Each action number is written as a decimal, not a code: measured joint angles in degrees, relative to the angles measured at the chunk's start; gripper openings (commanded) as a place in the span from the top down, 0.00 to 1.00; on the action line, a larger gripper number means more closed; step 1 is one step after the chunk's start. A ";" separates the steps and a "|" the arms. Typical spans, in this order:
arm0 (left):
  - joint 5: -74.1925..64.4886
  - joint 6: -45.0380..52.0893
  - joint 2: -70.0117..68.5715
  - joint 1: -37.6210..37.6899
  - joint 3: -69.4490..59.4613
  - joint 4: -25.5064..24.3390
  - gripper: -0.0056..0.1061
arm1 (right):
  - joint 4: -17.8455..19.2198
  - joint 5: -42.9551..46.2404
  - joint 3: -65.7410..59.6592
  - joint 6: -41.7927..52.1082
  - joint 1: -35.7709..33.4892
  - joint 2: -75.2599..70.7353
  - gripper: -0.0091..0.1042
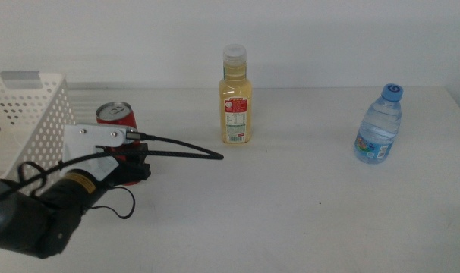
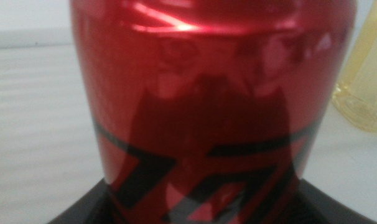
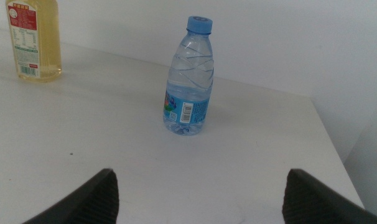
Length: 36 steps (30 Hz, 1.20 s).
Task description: Use arms to grab the bottles and put them into the dustbin to the left of the table.
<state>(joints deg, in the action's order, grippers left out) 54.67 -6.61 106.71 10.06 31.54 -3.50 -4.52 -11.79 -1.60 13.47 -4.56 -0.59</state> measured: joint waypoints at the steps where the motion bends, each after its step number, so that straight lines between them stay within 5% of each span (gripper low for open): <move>1: -2.07 0.00 -1.49 0.00 -0.11 -0.04 0.99 | 0.00 0.00 0.00 0.00 0.00 0.00 0.30; 16: -44.54 -3.00 -26.69 0.00 6.14 -2.53 0.99 | 0.00 0.00 0.00 0.00 0.00 0.00 0.30; 28: -81.37 -2.34 -29.82 0.00 22.71 -2.18 0.99 | 0.00 0.00 0.00 0.00 0.00 0.00 0.30; 36: -96.89 11.70 -28.14 -7.46 33.83 7.14 0.99 | 0.00 0.00 0.00 0.00 0.00 0.00 0.30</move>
<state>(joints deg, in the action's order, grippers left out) -42.22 5.09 78.57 2.60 65.38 3.64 -4.52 -11.79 -1.60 13.47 -4.56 -0.59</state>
